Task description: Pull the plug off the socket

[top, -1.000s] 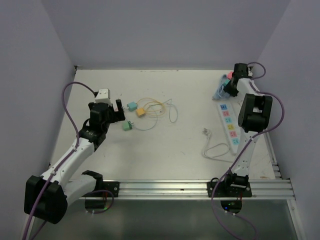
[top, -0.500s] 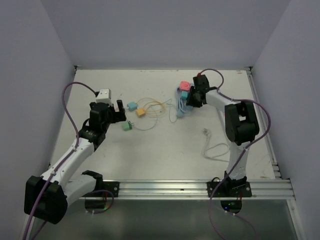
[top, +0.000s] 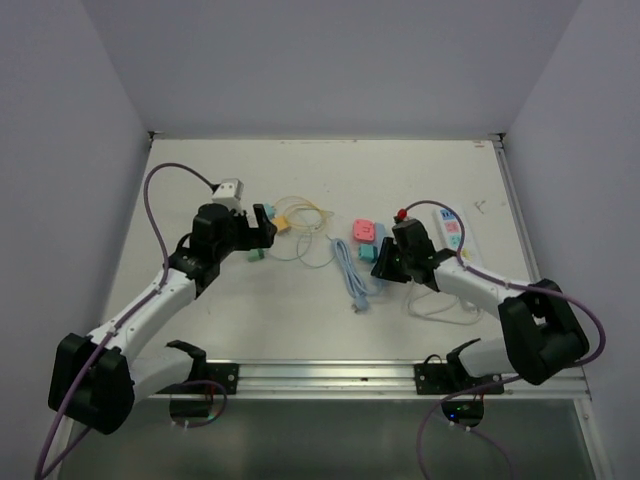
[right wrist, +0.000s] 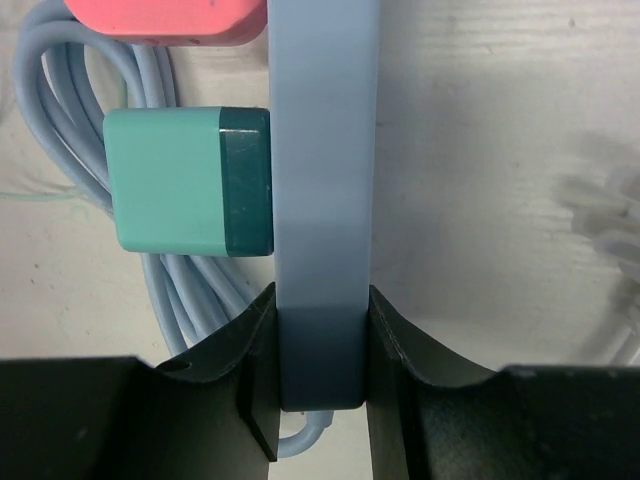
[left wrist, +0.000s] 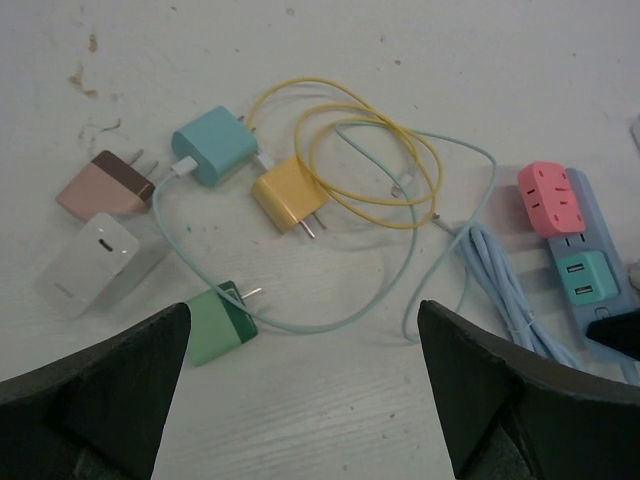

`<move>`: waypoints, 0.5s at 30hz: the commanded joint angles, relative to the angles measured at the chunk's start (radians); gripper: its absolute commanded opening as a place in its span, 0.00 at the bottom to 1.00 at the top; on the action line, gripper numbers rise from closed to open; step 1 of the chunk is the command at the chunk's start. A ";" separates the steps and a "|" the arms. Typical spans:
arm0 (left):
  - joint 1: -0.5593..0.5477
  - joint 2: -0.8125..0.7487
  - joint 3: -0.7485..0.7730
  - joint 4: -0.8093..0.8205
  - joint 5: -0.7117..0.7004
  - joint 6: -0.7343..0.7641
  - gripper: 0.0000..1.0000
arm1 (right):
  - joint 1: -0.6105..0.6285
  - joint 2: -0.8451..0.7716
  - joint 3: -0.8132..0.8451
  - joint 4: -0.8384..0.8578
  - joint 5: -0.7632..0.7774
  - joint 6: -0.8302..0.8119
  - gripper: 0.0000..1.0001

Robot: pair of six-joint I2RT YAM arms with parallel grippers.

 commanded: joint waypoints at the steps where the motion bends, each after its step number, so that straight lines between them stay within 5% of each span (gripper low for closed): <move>1: -0.026 0.040 0.080 0.053 0.128 -0.133 0.99 | -0.008 -0.102 -0.064 0.154 -0.026 0.071 0.00; 15: -0.287 0.382 0.367 0.082 0.166 -0.462 0.97 | -0.008 -0.209 -0.126 0.237 -0.148 0.041 0.00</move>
